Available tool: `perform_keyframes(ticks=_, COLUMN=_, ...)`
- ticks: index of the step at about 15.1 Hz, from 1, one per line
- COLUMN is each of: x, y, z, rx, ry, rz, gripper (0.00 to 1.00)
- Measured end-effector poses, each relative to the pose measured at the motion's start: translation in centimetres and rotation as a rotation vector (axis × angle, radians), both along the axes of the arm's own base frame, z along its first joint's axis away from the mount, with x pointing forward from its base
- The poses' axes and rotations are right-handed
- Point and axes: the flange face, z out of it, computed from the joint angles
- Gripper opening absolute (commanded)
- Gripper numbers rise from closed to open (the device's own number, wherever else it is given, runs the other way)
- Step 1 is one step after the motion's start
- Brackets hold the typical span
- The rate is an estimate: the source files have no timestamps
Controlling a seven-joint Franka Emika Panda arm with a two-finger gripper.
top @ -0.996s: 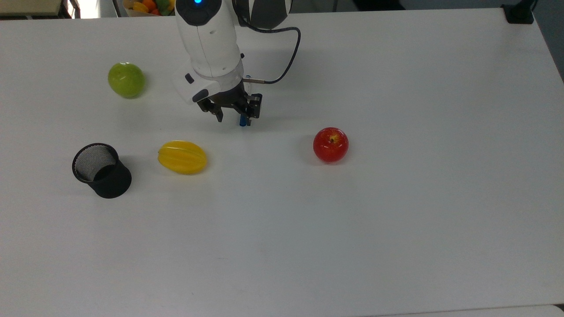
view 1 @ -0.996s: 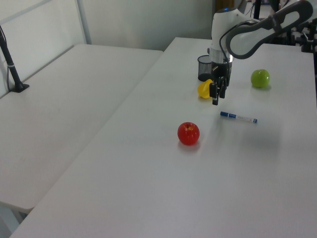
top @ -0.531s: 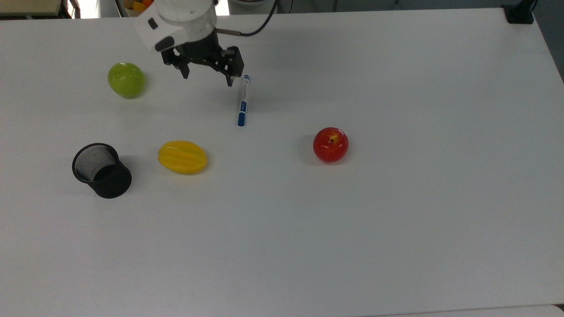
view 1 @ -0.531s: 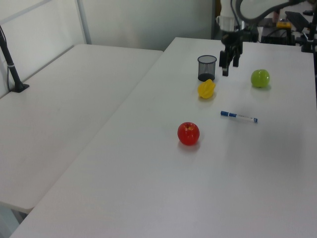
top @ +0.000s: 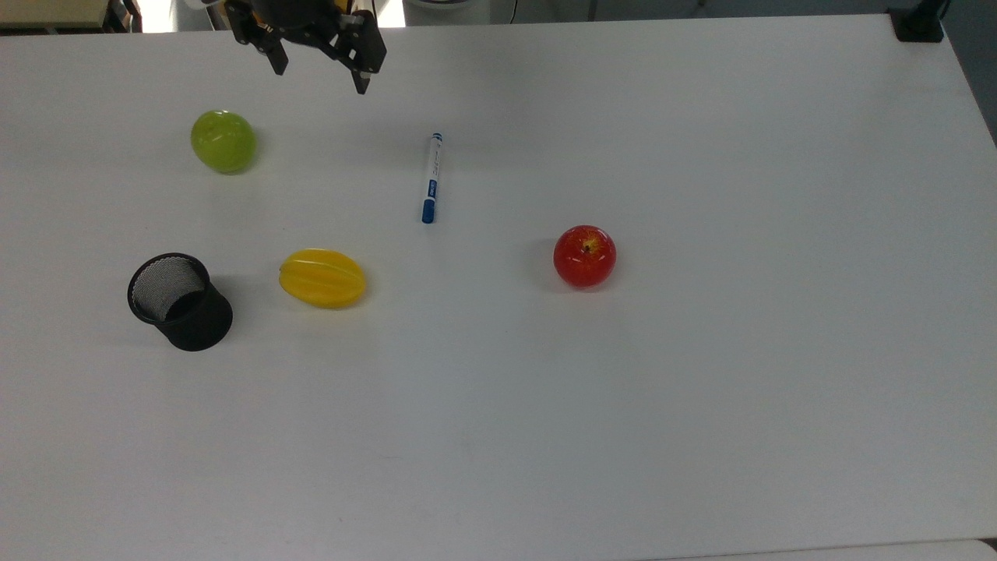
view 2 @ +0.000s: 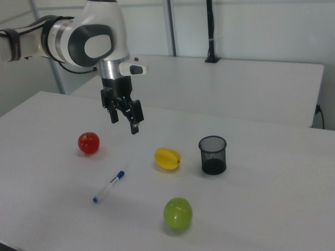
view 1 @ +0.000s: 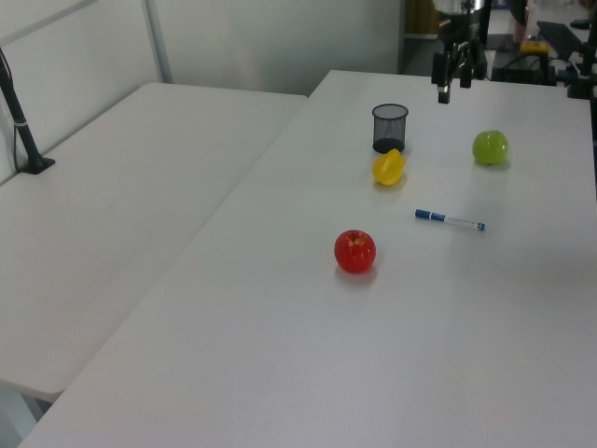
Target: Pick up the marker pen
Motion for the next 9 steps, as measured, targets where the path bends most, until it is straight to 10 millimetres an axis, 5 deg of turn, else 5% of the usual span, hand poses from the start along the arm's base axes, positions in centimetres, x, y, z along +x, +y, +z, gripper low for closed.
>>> perform_keyframes(ticks=9, x=-1.1, y=-1.5, z=2.6, rx=-0.006, ry=-0.045, rz=-0.028, gripper=1.0)
